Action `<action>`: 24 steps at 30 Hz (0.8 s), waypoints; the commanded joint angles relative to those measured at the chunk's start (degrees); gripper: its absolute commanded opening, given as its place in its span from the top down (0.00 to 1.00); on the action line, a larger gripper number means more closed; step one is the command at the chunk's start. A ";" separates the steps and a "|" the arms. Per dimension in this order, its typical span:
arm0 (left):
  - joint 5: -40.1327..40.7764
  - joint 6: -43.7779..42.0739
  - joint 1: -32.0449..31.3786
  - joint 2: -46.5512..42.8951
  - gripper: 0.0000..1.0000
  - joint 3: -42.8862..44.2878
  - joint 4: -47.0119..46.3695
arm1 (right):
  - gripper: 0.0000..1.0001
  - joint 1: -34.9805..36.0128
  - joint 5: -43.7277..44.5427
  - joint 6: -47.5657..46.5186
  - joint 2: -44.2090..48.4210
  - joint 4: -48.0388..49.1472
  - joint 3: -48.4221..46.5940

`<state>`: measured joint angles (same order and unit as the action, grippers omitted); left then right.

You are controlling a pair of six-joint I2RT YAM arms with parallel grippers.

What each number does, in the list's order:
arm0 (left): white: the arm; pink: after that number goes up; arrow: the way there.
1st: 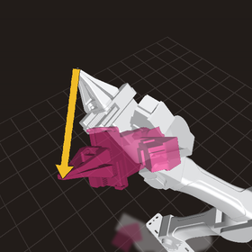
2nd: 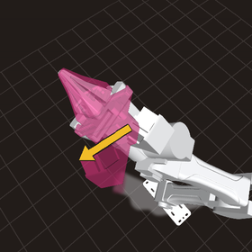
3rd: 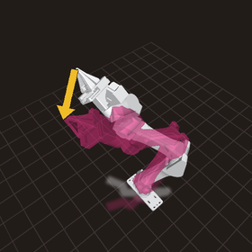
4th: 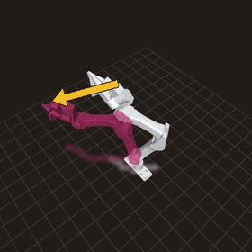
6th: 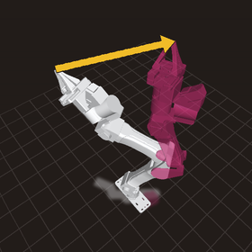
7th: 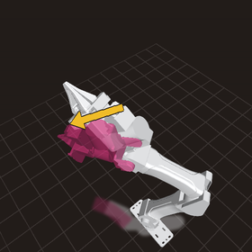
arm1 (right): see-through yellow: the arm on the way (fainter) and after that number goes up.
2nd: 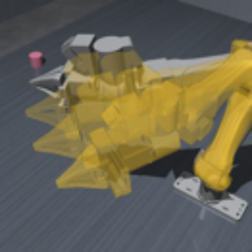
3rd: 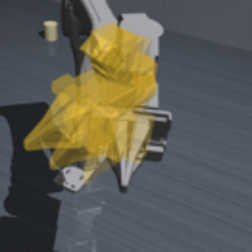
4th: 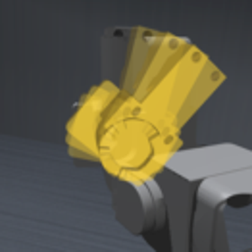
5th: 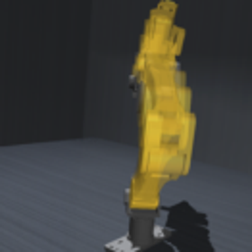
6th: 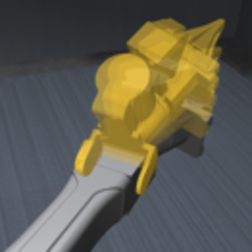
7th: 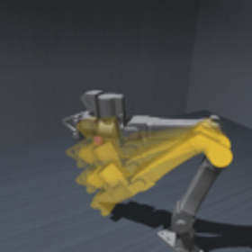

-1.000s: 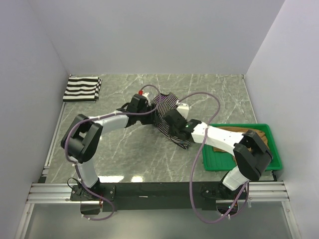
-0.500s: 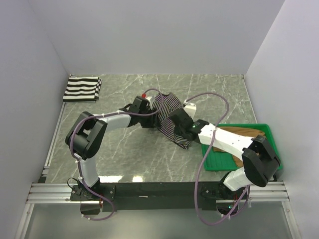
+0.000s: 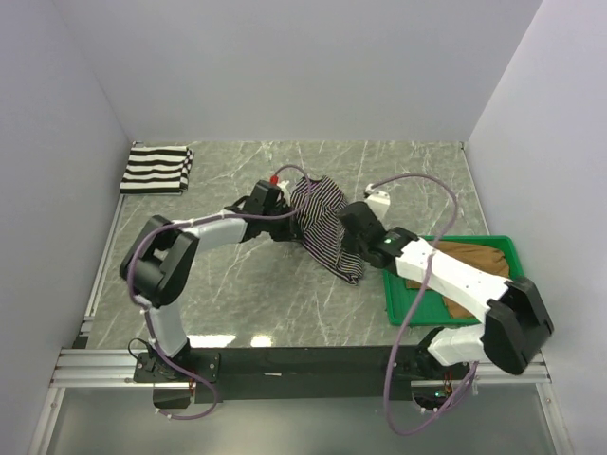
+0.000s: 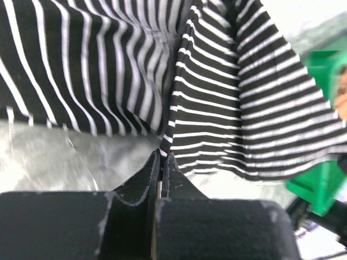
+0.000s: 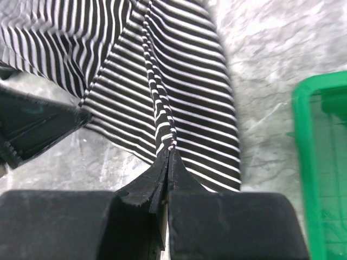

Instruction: Fold and stack the tank tops

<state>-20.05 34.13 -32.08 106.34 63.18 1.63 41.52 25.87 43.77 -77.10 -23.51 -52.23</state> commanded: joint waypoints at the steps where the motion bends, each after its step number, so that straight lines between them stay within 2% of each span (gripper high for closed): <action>1: -1.14 1.90 -0.27 -9.56 0.99 0.02 0.47 | 1.00 -3.19 0.42 -1.49 7.91 -1.71 -1.29; 5: 4.84 4.18 0.34 -22.19 0.99 2.12 7.41 | 1.00 -7.67 -2.83 -3.33 16.61 -3.73 -4.72; 11: 16.34 7.09 0.96 -36.44 0.99 17.31 22.70 | 1.00 -10.58 -4.86 -5.45 28.39 -8.48 -18.42; 17: 18.46 9.03 0.79 -46.04 0.99 33.64 26.67 | 1.00 -10.49 -9.33 -5.45 32.36 -10.15 -32.92; 22: 21.81 7.36 0.79 -49.39 0.99 39.56 27.55 | 1.00 -10.49 -13.03 -5.89 31.05 -11.99 -41.36; 24: 22.43 6.83 0.87 -49.39 0.99 39.83 29.48 | 1.00 -10.58 -15.48 -5.63 29.03 -12.70 -40.94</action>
<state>-0.54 41.56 -31.20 55.31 102.72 26.89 31.22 15.14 38.96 -43.90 -32.23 -93.36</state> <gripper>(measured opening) 0.024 0.007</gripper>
